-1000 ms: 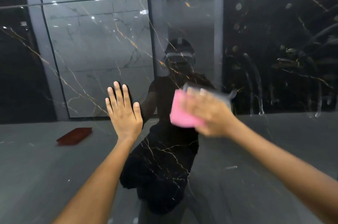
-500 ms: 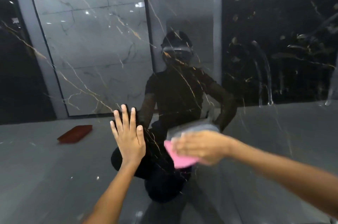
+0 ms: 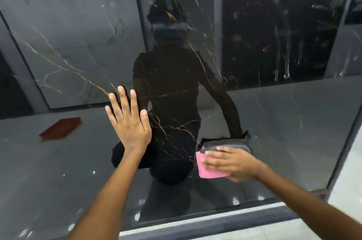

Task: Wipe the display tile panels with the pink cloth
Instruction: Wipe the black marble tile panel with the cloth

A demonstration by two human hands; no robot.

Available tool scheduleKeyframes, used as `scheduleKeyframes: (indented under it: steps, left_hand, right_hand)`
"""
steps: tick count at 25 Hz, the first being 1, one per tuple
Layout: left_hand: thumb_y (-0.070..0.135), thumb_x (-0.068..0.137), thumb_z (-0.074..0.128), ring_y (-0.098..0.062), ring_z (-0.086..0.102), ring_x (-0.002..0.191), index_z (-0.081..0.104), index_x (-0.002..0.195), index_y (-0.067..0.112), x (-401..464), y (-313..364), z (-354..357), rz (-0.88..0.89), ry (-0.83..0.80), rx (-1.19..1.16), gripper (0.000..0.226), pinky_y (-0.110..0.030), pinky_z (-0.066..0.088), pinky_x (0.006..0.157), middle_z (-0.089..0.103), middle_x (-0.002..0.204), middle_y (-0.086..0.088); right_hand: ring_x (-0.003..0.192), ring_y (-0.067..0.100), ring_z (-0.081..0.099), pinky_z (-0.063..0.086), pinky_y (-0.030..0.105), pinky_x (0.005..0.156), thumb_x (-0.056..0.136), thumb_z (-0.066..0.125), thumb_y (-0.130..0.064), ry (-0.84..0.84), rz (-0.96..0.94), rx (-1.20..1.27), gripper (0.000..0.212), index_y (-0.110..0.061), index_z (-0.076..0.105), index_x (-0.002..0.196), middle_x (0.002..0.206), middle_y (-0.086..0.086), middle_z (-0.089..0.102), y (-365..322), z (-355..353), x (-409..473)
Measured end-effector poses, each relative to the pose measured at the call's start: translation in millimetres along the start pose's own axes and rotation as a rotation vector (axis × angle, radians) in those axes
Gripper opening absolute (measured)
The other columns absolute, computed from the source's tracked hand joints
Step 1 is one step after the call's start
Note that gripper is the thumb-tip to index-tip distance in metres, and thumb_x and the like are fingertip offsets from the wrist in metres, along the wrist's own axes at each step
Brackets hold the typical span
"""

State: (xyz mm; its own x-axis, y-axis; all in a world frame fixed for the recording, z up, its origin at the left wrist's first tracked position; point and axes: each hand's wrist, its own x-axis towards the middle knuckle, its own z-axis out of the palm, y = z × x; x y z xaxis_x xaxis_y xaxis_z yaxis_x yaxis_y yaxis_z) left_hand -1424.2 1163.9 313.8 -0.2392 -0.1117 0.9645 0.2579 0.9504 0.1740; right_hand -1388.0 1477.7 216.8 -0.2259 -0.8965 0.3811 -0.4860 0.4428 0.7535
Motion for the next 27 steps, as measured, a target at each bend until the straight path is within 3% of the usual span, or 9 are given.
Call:
scheduleKeyframes:
  steps: [2,6,8,12,14,16,20,24,27]
  left_hand:
    - [0.032,0.102,0.026,-0.024,-0.001,0.149,0.023,0.154,0.011,-2,0,-3,-0.007,-0.015,-0.017,0.056,-0.042,-0.005,0.121,0.020,0.159,-0.018]
    - [0.049,0.103,0.011,-0.023,-0.003,0.150,0.024,0.154,0.012,-2,0,-9,0.001,-0.056,-0.135,0.065,-0.041,-0.007,0.121,0.017,0.160,-0.016]
    - [0.055,0.101,0.005,-0.019,-0.004,0.150,0.027,0.153,0.012,-7,4,-12,-0.046,-0.081,-0.268,0.071,-0.037,-0.009,0.120,0.016,0.162,-0.013]
    - [0.049,0.103,0.008,-0.020,-0.007,0.151,0.022,0.155,0.014,-62,9,-18,-0.110,-0.225,-0.299,0.064,-0.038,-0.007,0.121,0.002,0.164,0.003]
    - [0.042,0.104,0.014,-0.020,-0.010,0.151,0.019,0.155,0.014,-94,1,-15,-0.071,-0.288,-0.233,0.058,-0.040,-0.007,0.121,-0.006,0.164,0.008]
    - [0.039,0.104,0.017,-0.019,-0.013,0.150,0.017,0.155,0.014,-107,-3,-7,-0.056,-0.302,-0.186,0.056,-0.040,-0.008,0.121,-0.012,0.163,0.009]
    - [0.045,0.105,0.010,-0.017,-0.016,0.150,0.013,0.156,0.017,-109,0,5,-0.083,-0.275,-0.163,0.058,-0.037,-0.010,0.121,-0.015,0.163,0.008]
    - [0.049,0.104,0.010,-0.016,-0.016,0.150,-0.003,0.157,0.030,-119,-22,7,0.039,-0.273,-0.143,0.057,-0.039,-0.011,0.119,-0.016,0.163,0.009]
    - [0.054,0.102,0.013,-0.033,-0.010,0.149,0.013,0.155,0.032,-138,-10,8,0.026,-0.331,-0.161,0.057,-0.054,-0.008,0.116,-0.009,0.163,-0.010]
  right_hand:
    - [0.137,0.029,0.037,0.028,0.041,0.116,0.080,0.058,-0.021,0.168,0.048,0.020,0.066,-0.012,0.040,0.142,0.153,0.009,0.034,45,-30,28]
    - [0.133,0.036,0.041,0.033,0.043,0.110,0.072,0.058,-0.012,0.583,0.774,0.053,0.060,-0.006,0.058,0.132,0.137,0.019,0.053,105,-71,131]
    - [0.134,0.036,0.037,0.025,0.044,0.114,0.076,0.055,-0.015,0.477,0.560,-0.047,0.060,-0.008,0.053,0.136,0.140,0.020,0.050,47,-35,153]
    - [0.145,0.022,0.026,-0.013,0.042,0.119,0.074,0.069,-0.018,-0.270,-0.279,-0.048,0.071,-0.019,0.049,0.142,0.151,0.003,0.040,-80,18,72]
    - [0.140,0.022,0.036,0.004,0.042,0.122,0.070,0.075,-0.021,-0.256,-0.347,0.061,0.068,-0.017,0.057,0.135,0.145,0.003,0.049,-55,8,46]
    - [0.134,0.029,0.043,0.029,0.045,0.116,0.074,0.067,-0.015,0.042,-0.077,0.047,0.060,-0.010,0.057,0.133,0.142,0.010,0.051,16,-21,51]
    - [0.135,0.036,0.040,0.032,0.042,0.106,0.077,0.057,-0.013,0.482,0.691,-0.059,0.055,-0.010,0.059,0.131,0.139,0.014,0.053,78,-50,101]
    - [0.144,0.029,0.020,0.008,0.043,0.120,0.079,0.060,-0.022,-0.047,0.092,-0.039,0.068,-0.022,0.041,0.144,0.151,0.004,0.038,-72,36,65]
    - [0.144,0.022,0.022,0.002,0.039,0.121,0.070,0.078,-0.017,-0.280,-0.240,0.047,0.078,-0.026,0.049,0.141,0.153,-0.003,0.037,-95,38,21]
